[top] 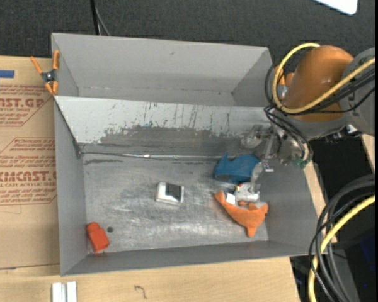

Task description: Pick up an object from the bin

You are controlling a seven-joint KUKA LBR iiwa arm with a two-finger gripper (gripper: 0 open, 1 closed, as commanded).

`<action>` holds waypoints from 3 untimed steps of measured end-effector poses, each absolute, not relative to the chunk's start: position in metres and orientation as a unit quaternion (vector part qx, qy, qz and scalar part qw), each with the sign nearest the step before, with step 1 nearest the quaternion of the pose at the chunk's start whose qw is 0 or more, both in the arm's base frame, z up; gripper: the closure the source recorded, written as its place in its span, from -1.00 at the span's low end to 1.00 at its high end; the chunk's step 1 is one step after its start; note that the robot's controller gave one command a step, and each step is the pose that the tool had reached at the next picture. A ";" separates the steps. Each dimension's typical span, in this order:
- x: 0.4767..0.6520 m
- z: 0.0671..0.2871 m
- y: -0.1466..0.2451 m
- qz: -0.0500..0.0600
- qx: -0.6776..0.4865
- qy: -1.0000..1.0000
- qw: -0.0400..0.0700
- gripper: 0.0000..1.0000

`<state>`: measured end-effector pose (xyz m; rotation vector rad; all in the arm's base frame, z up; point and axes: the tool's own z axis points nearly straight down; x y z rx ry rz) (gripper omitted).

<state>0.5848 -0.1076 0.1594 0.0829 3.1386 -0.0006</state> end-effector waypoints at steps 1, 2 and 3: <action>0.593 0.139 -0.114 0.000 0.174 0.985 0.001 -1.00; 0.596 0.081 -0.099 -0.001 0.041 0.999 0.011 -1.00; 0.592 0.080 -0.098 0.000 0.039 0.999 0.002 1.00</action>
Offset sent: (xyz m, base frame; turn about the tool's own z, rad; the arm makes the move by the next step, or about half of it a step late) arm 0.0058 0.0112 -0.0894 0.0241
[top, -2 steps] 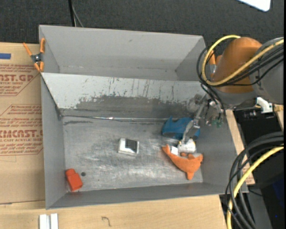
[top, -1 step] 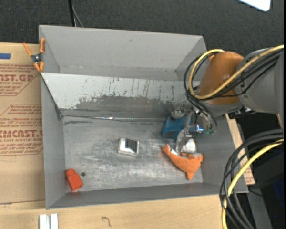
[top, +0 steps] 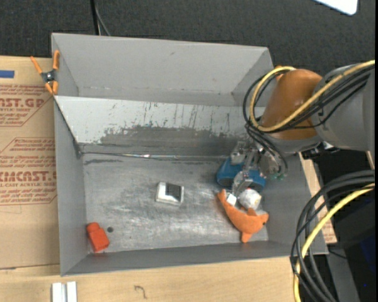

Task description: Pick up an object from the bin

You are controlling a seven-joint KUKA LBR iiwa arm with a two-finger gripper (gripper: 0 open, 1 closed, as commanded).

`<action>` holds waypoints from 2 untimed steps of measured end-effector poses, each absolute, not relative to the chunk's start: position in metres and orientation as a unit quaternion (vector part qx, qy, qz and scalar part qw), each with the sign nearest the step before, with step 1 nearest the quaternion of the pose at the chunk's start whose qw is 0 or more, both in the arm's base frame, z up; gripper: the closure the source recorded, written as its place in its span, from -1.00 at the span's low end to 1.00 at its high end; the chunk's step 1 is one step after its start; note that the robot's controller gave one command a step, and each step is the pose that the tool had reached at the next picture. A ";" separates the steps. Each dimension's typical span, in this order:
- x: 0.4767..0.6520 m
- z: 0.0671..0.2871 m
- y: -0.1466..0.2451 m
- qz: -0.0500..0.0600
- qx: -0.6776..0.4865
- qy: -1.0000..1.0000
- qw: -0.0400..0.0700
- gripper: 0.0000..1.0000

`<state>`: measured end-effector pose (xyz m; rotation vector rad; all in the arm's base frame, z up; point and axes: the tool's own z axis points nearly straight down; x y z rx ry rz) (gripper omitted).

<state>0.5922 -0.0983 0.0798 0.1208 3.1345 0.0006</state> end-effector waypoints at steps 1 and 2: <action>0.592 0.080 -0.098 0.000 0.039 0.999 0.002 1.00; 0.591 0.083 -0.098 0.000 0.038 0.999 0.001 1.00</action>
Offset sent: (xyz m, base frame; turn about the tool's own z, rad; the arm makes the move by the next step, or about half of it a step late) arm 0.0001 0.0000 0.0318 0.0000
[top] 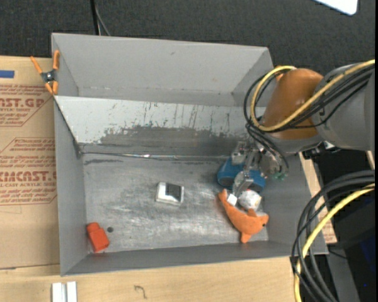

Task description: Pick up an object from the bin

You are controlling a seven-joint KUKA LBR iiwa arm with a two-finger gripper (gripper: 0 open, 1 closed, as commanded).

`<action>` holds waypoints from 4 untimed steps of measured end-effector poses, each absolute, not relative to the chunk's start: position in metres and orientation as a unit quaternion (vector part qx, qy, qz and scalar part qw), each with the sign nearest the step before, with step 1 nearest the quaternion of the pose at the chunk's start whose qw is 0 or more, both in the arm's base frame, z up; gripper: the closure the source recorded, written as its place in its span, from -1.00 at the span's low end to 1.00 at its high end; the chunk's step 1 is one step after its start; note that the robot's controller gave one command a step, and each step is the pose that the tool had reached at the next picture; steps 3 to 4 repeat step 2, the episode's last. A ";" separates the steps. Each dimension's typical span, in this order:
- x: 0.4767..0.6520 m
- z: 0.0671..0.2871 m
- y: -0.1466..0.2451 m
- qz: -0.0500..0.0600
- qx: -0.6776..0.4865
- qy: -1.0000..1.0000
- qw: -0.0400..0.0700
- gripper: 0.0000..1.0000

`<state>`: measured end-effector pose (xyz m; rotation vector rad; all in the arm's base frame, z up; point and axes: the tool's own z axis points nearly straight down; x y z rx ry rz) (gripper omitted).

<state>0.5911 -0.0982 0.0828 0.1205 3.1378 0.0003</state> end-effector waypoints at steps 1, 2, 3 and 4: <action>0.589 0.093 -0.098 0.001 0.039 0.999 -0.003 1.00; 0.588 0.110 -0.097 0.001 0.038 0.999 -0.005 1.00; 0.588 0.110 -0.097 0.001 0.038 0.999 -0.005 1.00; 0.588 0.110 -0.097 0.001 0.038 0.999 -0.005 1.00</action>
Offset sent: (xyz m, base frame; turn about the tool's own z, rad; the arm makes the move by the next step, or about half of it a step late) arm 0.0000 -0.0001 0.0883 0.0000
